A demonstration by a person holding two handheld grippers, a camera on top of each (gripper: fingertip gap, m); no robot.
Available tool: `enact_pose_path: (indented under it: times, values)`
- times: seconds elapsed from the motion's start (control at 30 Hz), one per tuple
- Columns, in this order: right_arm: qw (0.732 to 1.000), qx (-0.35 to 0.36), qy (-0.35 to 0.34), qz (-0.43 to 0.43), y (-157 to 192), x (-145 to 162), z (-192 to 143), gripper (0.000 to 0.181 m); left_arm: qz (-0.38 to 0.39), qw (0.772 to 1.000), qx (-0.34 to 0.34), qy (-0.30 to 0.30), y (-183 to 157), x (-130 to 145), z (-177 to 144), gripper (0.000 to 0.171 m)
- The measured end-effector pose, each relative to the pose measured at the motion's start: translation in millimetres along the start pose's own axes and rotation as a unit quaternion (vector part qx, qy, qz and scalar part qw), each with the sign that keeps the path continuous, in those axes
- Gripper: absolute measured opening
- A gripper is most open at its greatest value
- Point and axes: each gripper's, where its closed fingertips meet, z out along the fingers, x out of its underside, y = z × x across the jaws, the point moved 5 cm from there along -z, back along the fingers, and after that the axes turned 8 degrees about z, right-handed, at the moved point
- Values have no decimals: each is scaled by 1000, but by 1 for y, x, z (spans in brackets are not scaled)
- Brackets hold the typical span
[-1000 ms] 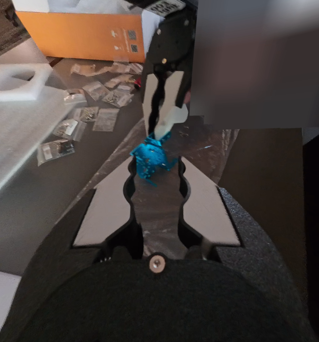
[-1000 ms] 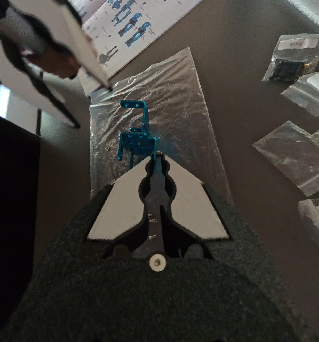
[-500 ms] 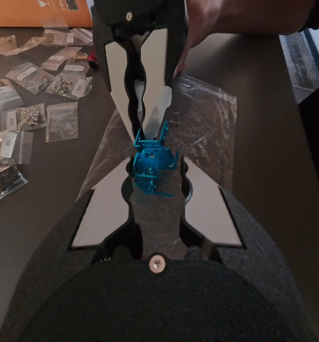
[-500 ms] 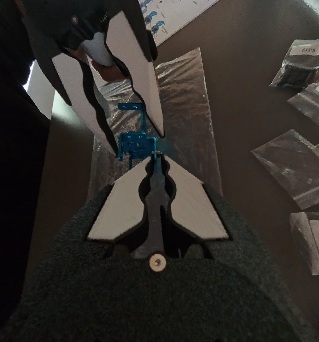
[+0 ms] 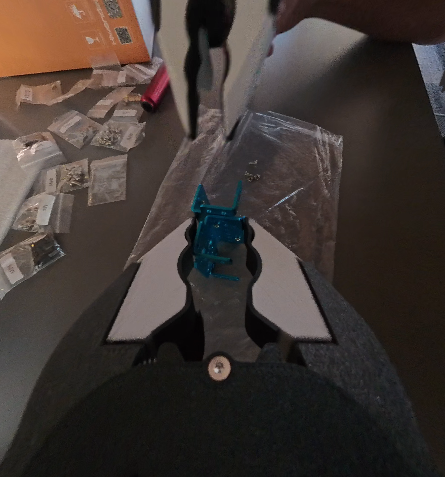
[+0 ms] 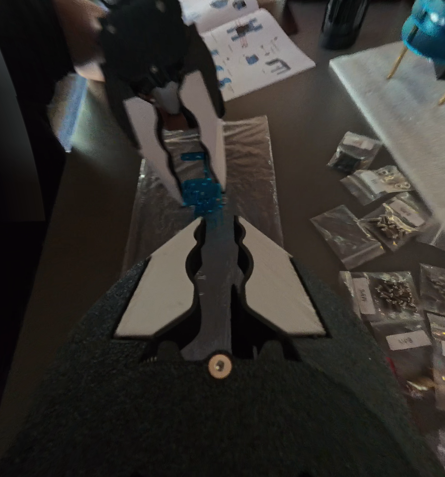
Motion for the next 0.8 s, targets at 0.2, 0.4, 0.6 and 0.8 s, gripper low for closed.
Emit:
enact_pose_path:
  times: [0.2, 0.4, 0.6, 0.8]
  values:
    - [998, -10, 47, -27, 36, 9, 14, 20, 7, 999, -39, 35, 7, 9, -11, 35]
    - [991, -62, 108, -50, 71, 4, 68, 19, 11, 995, -78, 55, 9, 22, -32, 34]
    - [979, -50, 180, -81, 77, 8, 100, 12, -8, 996, -78, 48, 5, 28, -36, 35]
    - [965, -20, 228, -132, 76, 8, 108, 10, -31, 996, -74, 28, 6, 25, -40, 40]
